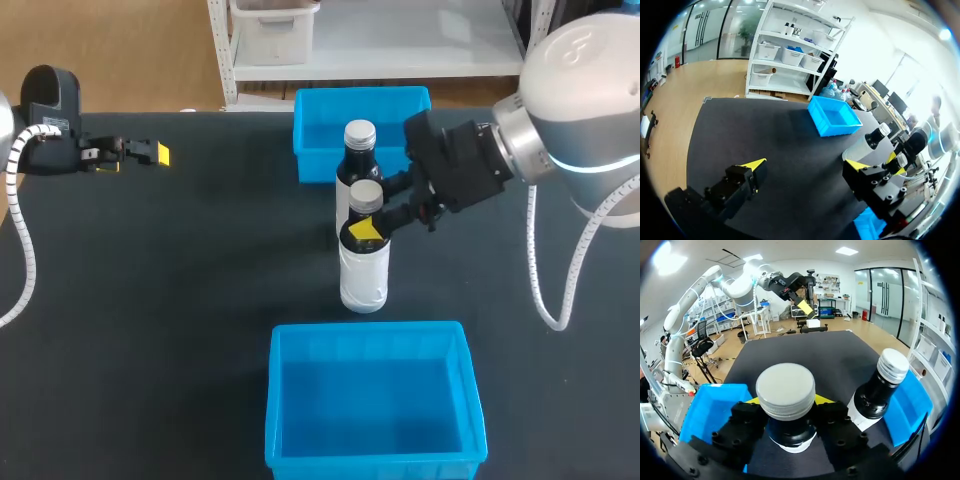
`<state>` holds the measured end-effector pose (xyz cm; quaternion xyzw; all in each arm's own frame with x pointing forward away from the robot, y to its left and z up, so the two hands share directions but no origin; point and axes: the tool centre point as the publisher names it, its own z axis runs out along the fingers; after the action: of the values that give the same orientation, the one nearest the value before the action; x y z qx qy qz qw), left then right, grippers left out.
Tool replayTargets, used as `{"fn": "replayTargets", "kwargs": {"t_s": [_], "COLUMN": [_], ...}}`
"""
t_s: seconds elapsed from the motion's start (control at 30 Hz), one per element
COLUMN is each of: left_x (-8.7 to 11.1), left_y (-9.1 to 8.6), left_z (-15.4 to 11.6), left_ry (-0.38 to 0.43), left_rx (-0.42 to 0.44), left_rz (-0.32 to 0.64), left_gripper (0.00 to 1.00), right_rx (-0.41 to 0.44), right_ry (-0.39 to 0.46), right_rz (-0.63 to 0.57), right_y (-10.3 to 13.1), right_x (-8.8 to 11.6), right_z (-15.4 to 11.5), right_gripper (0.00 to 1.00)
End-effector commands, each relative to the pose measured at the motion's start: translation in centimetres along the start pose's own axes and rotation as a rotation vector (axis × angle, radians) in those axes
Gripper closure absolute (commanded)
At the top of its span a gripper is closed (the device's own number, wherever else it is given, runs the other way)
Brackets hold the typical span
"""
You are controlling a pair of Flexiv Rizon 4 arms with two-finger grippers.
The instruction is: Pick up the bottle, and place it in the far bin if it is heavy, or in the near bin if it is light.
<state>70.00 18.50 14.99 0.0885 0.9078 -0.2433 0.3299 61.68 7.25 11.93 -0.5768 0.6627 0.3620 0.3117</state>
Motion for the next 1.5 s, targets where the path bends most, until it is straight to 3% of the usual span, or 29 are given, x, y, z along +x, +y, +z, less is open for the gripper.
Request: {"fn": "replayTargets", "kwargs": {"t_s": [0.03,0.8,1.1,1.5], "left_x": [0.0,0.0,0.0,0.0], "left_y": [0.0,0.0,0.0,0.0], "left_z": [0.0,0.0,0.0,0.0], "left_ry": [0.0,0.0,0.0,0.0], "left_rx": [0.0,0.0,0.0,0.0], "left_rz": [0.0,0.0,0.0,0.0], "left_gripper": [0.0,0.0,0.0,0.0], "right_rx": [-0.004,0.042,0.047,0.081], "right_ry": [-0.003,-0.014,0.019,0.01], "right_rz": [0.002,-0.079,-0.106,-0.064], "right_y": [-0.1,-0.7,-1.1,-1.9], "right_x": [0.1,-2.3,-3.5,-5.3], "right_z": [0.1,-3.6,-5.2,-6.7], "right_gripper": [1.0,1.0,1.0,1.0]}}
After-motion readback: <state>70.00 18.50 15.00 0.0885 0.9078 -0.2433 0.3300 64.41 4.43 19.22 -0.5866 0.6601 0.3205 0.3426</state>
